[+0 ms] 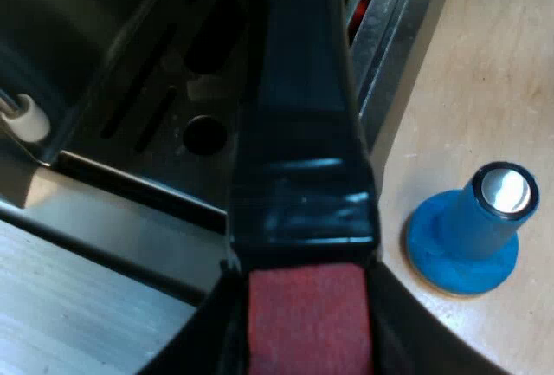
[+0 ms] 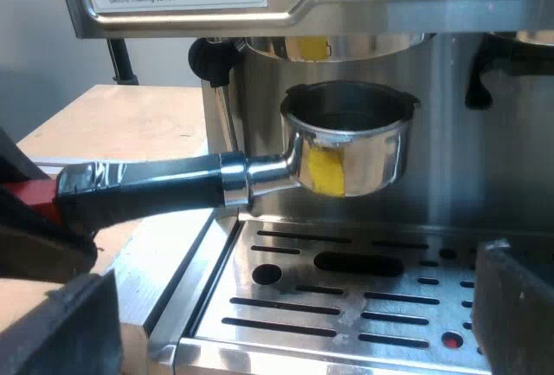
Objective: Put the handle in the coffee machine
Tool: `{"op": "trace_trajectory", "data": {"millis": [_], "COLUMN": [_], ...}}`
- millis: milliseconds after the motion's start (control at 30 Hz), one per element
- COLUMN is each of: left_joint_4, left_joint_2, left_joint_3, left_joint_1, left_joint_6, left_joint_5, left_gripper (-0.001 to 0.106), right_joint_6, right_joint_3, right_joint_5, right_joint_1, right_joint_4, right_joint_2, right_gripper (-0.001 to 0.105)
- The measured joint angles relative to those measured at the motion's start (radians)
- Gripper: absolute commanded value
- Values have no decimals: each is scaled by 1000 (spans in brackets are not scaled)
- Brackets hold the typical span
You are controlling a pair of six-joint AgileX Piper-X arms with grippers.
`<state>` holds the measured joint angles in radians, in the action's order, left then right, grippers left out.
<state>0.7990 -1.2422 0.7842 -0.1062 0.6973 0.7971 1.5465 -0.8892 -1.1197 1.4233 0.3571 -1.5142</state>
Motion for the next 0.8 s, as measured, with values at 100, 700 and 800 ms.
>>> {"op": "trace_trajectory", "data": {"millis": [100,700,800], "left_joint_4": [12,66,66], "left_joint_2": [-5,-5,-5], "left_joint_3": [25,60,60], "left_joint_1": [0,0,0], "left_joint_6": [0,29,34], "left_joint_5": [1,2,2], "left_gripper": [0,0,0], "right_joint_6": [0,0,0], "right_joint_3": [0,0,0], "right_joint_5": [0,0,0], "right_joint_1": [0,0,0], "right_joint_4": [0,0,0], "right_joint_2": [0,0,0], "right_gripper": [83,83,83]}}
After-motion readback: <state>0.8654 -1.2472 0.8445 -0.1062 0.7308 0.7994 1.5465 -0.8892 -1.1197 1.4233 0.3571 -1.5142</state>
